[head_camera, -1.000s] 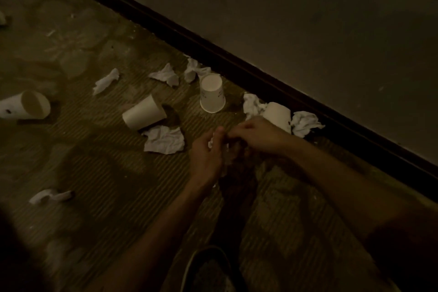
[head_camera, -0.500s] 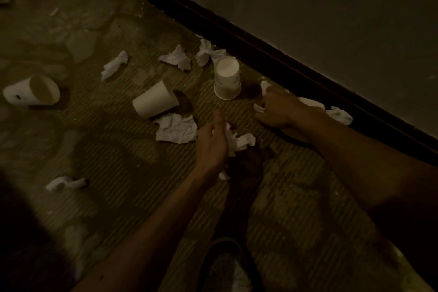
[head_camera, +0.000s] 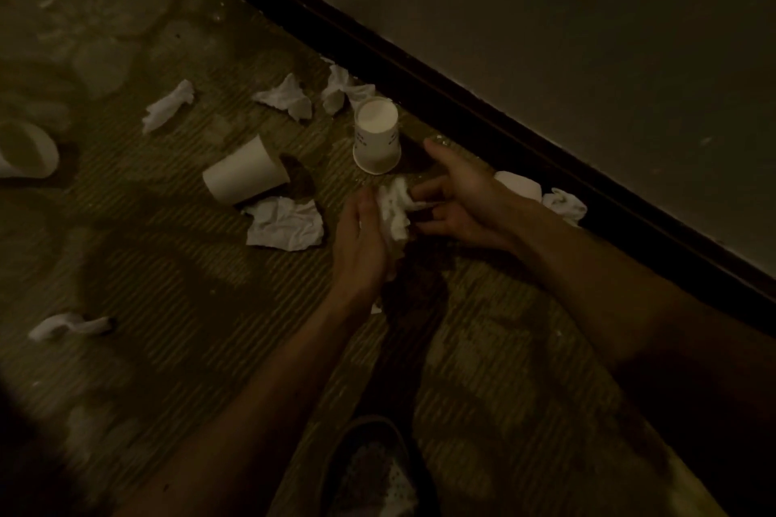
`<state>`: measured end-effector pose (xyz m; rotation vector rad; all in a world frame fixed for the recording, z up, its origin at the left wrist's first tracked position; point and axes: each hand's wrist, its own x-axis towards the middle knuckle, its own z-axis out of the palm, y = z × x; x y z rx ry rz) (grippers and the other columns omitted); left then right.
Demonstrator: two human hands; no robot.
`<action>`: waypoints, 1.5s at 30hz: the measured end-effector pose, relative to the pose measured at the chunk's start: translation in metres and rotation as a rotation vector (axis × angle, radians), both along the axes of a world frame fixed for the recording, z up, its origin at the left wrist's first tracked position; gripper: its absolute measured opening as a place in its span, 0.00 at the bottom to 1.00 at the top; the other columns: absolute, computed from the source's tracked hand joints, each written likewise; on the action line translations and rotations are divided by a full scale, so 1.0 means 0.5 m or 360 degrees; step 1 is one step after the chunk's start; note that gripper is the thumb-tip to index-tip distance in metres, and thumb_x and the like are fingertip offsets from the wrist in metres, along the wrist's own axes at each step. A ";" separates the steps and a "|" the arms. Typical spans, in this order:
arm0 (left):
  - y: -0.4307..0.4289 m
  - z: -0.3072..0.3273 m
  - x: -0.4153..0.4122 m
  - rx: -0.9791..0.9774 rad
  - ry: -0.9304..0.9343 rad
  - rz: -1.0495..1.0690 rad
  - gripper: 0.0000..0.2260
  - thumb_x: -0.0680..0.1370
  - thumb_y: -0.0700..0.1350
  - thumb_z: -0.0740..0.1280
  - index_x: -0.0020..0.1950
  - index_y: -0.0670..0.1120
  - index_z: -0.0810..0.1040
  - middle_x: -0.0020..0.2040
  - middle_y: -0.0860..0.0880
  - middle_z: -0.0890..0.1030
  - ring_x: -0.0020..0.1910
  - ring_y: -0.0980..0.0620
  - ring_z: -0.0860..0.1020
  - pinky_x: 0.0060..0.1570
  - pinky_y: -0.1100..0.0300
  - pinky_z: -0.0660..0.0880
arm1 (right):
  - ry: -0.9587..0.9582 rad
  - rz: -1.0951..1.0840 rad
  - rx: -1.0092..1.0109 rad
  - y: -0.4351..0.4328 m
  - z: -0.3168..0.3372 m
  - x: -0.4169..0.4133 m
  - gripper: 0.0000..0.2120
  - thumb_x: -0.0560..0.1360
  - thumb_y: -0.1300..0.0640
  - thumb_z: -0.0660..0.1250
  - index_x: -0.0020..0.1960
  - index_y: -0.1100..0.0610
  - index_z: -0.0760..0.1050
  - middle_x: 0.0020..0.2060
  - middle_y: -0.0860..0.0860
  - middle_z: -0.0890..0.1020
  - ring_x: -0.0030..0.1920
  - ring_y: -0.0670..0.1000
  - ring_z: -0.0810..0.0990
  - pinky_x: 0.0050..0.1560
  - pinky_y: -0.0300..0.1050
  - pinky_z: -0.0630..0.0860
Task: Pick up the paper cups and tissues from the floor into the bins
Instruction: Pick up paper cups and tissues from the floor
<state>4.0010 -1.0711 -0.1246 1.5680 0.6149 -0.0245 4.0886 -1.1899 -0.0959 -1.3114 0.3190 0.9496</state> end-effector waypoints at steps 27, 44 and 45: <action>-0.083 -0.026 -0.013 0.0100 -0.0144 -0.0394 0.15 0.79 0.51 0.68 0.40 0.41 0.79 0.31 0.51 0.80 0.31 0.58 0.77 0.31 0.61 0.73 | -0.1278 0.0717 -0.1695 -0.285 -0.064 -0.047 0.13 0.79 0.63 0.65 0.62 0.61 0.80 0.69 0.57 0.73 0.68 0.56 0.72 0.66 0.40 0.64; -0.032 0.038 -0.046 -0.0211 -0.0302 -0.0227 0.11 0.82 0.52 0.61 0.51 0.51 0.82 0.43 0.52 0.85 0.42 0.55 0.84 0.38 0.63 0.77 | -0.0213 0.0344 -0.0110 -0.119 0.087 -0.034 0.09 0.61 0.62 0.74 0.42 0.57 0.84 0.41 0.52 0.86 0.43 0.49 0.86 0.39 0.37 0.80; -0.026 0.050 -0.053 -0.0297 -0.0314 -0.0196 0.12 0.81 0.55 0.61 0.53 0.51 0.82 0.44 0.50 0.85 0.42 0.53 0.84 0.37 0.63 0.78 | -0.0224 0.0355 -0.0074 -0.089 0.084 -0.042 0.10 0.62 0.63 0.74 0.43 0.58 0.82 0.39 0.52 0.86 0.41 0.49 0.86 0.38 0.37 0.80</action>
